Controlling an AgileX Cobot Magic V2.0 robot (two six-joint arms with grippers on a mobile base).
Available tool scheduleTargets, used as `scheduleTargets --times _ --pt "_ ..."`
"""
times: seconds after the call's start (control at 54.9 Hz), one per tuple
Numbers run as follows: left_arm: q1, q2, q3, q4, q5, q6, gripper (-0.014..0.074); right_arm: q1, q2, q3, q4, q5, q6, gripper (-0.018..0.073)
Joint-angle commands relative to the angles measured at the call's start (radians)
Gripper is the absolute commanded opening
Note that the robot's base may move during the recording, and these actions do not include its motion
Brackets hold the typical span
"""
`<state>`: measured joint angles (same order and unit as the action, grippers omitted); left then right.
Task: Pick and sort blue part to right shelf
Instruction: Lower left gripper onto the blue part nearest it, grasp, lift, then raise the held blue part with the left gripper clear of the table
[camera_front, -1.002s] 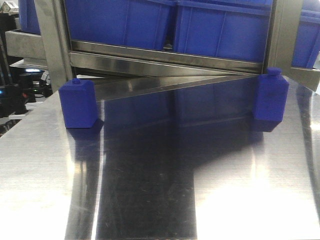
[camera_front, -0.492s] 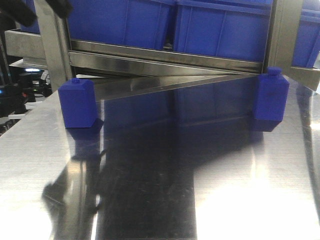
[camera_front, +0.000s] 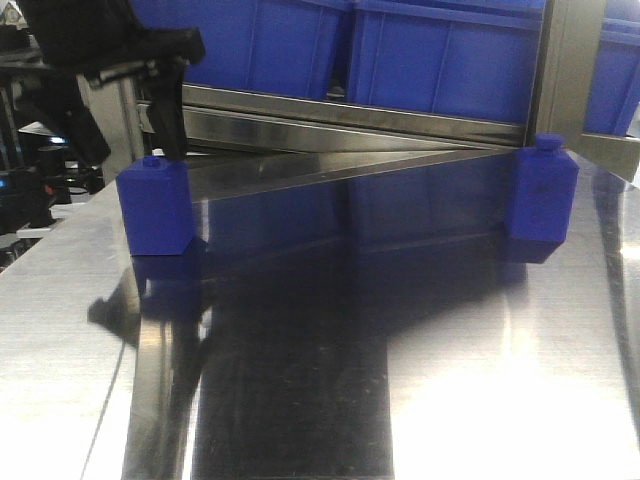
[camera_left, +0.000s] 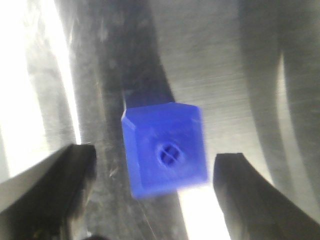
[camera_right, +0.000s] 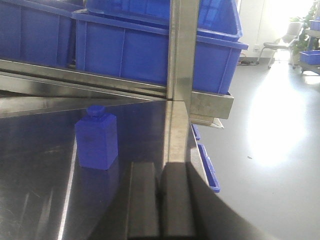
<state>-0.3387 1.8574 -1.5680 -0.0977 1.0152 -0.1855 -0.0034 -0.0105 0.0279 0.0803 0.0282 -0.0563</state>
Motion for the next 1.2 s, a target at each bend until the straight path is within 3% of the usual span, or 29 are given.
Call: scheduleTargets --times 0.0,0.419,0.783,1.002,1.184 --pt "-0.007 -0.013 -0.034 -0.003 -0.028 -0.016 0.0536 0.0 -0.018 -0.006 -0.006 -0.087 -0.002 0.0068" --pt "-0.007 0.055 -0.034 -0.004 -0.037 -0.016 0.0519 0.0 -0.018 -0.006 -0.006 -0.087 -0.002 0.0068" --pt "-0.007 0.053 -0.036 -0.001 -0.041 -0.005 0.0248 0.0 -0.018 -0.006 -0.006 -0.087 -0.002 0.0068" --pt "-0.007 0.007 -0.067 -0.001 0.011 0.039 0.0246 0.0 -0.018 -0.006 -0.006 -0.087 -0.002 0.0068" --pt "-0.009 -0.148 -0.028 0.002 -0.033 0.08 0.0246 0.0 -0.018 -0.006 -0.006 -0.087 -0.002 0.0068"
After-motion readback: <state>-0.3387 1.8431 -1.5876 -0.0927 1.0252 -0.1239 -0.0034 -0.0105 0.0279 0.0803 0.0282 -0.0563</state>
